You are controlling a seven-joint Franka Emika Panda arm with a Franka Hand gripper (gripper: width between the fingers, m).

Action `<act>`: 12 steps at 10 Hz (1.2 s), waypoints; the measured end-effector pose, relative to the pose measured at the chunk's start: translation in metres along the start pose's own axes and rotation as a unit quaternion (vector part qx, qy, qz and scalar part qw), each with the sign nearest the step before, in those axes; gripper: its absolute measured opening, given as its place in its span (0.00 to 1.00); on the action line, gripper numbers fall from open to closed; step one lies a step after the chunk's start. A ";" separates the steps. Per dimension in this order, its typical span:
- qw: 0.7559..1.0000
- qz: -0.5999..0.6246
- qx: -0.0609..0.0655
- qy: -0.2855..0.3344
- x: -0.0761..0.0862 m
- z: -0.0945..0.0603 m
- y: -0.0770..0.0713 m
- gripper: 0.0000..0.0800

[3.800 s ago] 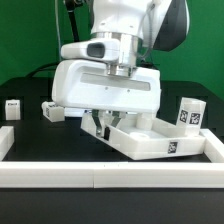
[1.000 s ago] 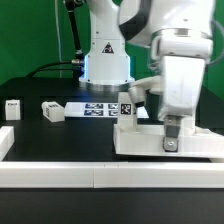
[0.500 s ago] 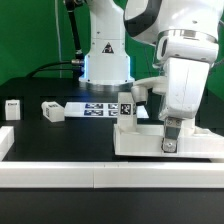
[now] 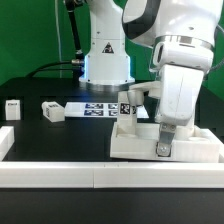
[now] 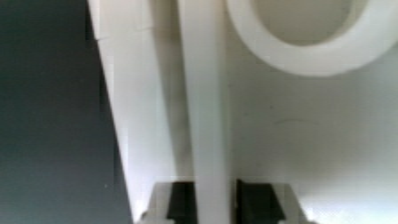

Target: Assemble square table

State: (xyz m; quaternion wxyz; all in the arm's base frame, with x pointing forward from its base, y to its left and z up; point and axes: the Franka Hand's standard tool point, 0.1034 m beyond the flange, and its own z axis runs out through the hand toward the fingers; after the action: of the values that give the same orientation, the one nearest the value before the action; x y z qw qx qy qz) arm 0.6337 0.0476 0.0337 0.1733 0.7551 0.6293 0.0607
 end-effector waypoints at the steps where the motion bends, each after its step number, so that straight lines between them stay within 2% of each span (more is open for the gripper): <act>1: 1.000 -0.003 -0.003 0.002 0.005 -0.002 0.002 0.10; 4: 1.000 -0.010 -0.004 0.000 0.009 -0.001 0.007 0.10; 5: 1.000 -0.008 -0.004 0.000 0.008 -0.001 0.008 0.22; 6: 1.000 -0.008 -0.004 0.000 0.008 -0.001 0.008 0.22; 7: 1.000 -0.008 -0.004 -0.001 0.008 -0.001 0.008 0.45; 8: 1.000 -0.008 -0.004 -0.001 0.007 -0.001 0.007 0.62; 9: 1.000 -0.008 -0.004 -0.001 0.007 -0.001 0.007 0.62; 10: 1.000 -0.008 -0.004 -0.001 0.007 -0.001 0.008 0.77; 12: 1.000 -0.007 -0.004 -0.001 0.007 -0.001 0.008 0.80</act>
Offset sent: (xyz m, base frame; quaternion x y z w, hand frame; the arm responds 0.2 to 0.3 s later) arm 0.0317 0.0183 -0.0042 -0.0301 0.0169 -0.0240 0.9991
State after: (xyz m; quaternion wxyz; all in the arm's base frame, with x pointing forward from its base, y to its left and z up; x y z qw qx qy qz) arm 0.6419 0.0534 0.0360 0.1771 0.7498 0.6346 0.0613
